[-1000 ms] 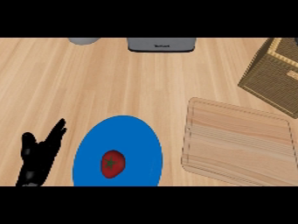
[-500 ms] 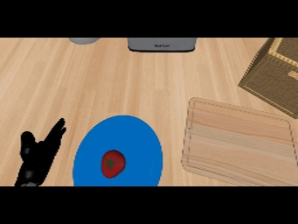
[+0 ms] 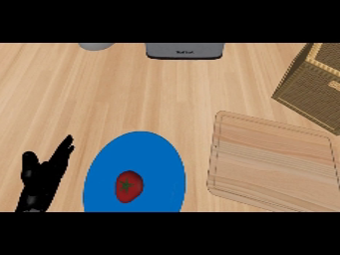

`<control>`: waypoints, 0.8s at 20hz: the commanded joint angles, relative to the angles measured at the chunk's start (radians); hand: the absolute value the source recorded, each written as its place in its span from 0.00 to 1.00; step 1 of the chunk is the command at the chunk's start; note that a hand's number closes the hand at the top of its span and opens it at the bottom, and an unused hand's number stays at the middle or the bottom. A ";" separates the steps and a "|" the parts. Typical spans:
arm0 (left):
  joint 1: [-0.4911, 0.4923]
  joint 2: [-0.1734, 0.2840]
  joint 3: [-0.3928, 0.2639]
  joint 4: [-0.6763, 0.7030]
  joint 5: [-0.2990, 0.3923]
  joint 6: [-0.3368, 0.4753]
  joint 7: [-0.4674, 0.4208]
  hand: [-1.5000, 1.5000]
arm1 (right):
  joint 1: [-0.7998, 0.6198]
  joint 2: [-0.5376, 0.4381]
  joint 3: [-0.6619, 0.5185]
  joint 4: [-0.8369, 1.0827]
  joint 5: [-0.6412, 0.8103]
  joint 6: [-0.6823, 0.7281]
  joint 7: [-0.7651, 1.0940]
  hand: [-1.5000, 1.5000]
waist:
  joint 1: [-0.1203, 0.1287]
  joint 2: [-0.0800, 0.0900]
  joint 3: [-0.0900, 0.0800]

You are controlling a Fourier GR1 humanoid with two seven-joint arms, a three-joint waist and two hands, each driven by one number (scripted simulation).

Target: Pick the sweet potato from the cutting board and place it in the basket

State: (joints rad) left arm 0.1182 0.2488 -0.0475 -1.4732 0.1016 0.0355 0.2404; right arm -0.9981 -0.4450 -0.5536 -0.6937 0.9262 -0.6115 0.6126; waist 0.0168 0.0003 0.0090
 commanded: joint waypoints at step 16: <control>-0.029 -0.021 0.038 0.114 0.010 -0.033 0.039 0.50 | 0.156 -0.102 0.047 -0.106 -0.031 0.043 -0.046 0.00 | -0.024 -0.001 -0.009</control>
State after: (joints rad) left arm 0.1162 0.2444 -0.0176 -1.4549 0.1012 0.0098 0.2477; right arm -0.8658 -0.5404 -0.4882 -0.7393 0.9344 -0.5449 0.5792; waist 0.0020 -0.0087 0.0100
